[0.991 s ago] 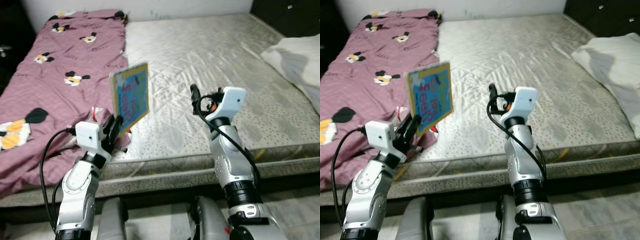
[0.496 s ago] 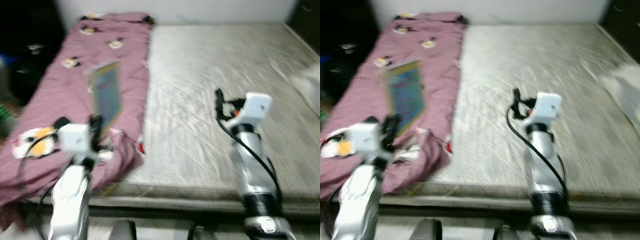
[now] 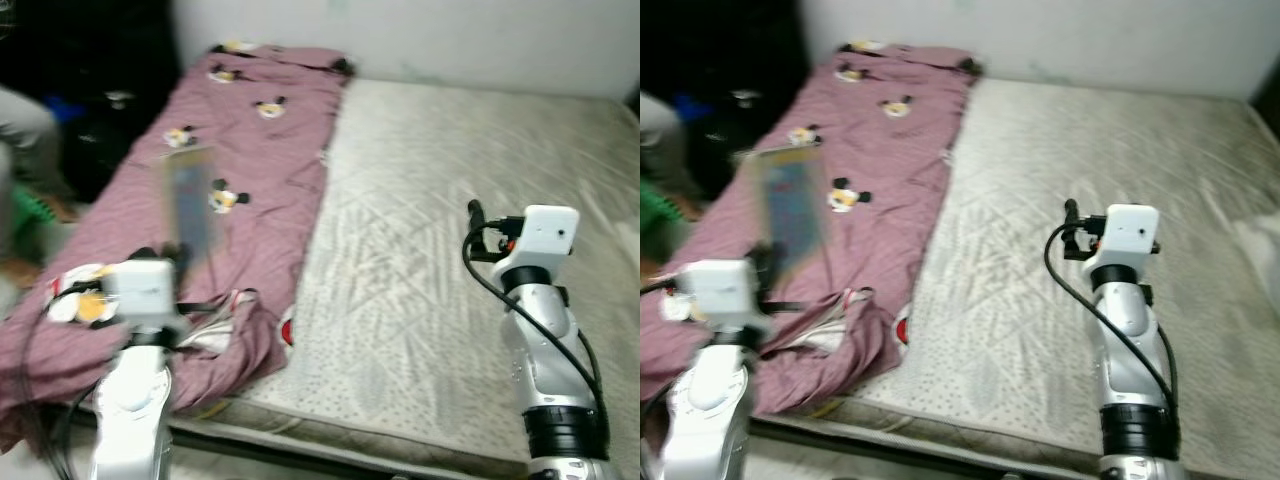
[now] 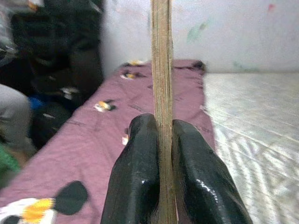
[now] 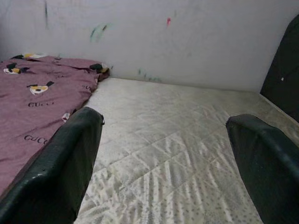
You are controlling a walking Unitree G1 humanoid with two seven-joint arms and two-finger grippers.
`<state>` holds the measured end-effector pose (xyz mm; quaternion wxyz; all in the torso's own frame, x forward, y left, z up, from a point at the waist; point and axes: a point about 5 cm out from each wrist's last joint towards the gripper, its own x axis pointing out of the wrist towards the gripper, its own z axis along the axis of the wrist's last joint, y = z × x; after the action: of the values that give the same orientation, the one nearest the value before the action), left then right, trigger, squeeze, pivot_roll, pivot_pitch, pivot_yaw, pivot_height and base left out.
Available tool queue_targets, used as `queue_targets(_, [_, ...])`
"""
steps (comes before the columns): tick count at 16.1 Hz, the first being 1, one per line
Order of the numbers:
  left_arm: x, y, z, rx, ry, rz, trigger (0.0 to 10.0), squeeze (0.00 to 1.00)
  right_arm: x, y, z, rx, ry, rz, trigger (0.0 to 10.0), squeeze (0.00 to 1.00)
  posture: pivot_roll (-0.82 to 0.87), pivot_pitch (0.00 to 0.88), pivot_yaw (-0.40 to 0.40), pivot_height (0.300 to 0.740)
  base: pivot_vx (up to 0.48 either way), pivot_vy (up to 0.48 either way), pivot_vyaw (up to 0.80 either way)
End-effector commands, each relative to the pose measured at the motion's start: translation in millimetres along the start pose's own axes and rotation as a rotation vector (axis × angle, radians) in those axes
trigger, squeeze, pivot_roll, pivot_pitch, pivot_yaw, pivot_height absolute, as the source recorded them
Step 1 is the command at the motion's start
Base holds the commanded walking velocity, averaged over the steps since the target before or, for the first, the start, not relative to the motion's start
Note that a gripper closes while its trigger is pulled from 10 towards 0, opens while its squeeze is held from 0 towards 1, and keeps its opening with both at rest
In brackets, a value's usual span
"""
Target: Clean up the room
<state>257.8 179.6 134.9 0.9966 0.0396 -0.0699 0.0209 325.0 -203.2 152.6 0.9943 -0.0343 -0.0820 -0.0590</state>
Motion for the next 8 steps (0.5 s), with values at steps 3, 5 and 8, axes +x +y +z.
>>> queue_targets(3, [4.1, 7.0, -3.0, 0.069, 0.044, -0.016, 10.0, 0.00, -4.8, 16.3, -1.1, -0.012, 0.008, 0.048, 10.0, 0.00, 0.04, 0.042, -0.014, 0.740, 0.000, 0.000, 0.00])
queue_targets(5, [12.0, -4.8, -3.5, 0.016, 0.082, -0.079, 10.0, 0.00, -7.4, 18.5, -2.2, -0.014, 0.015, 0.059, 10.0, 0.00, 0.05, 0.039, -0.029, 0.740, 0.000, 0.000, 0.00])
queue_targets(8, [12.1, -21.0, -7.7, 0.007, 0.112, -0.170, 10.0, 0.00, -8.1, 27.7, -1.6, -0.019, 0.015, 0.101, 10.0, 0.00, 0.05, 0.037, -0.041, 0.740, 0.000, 0.000, 0.14])
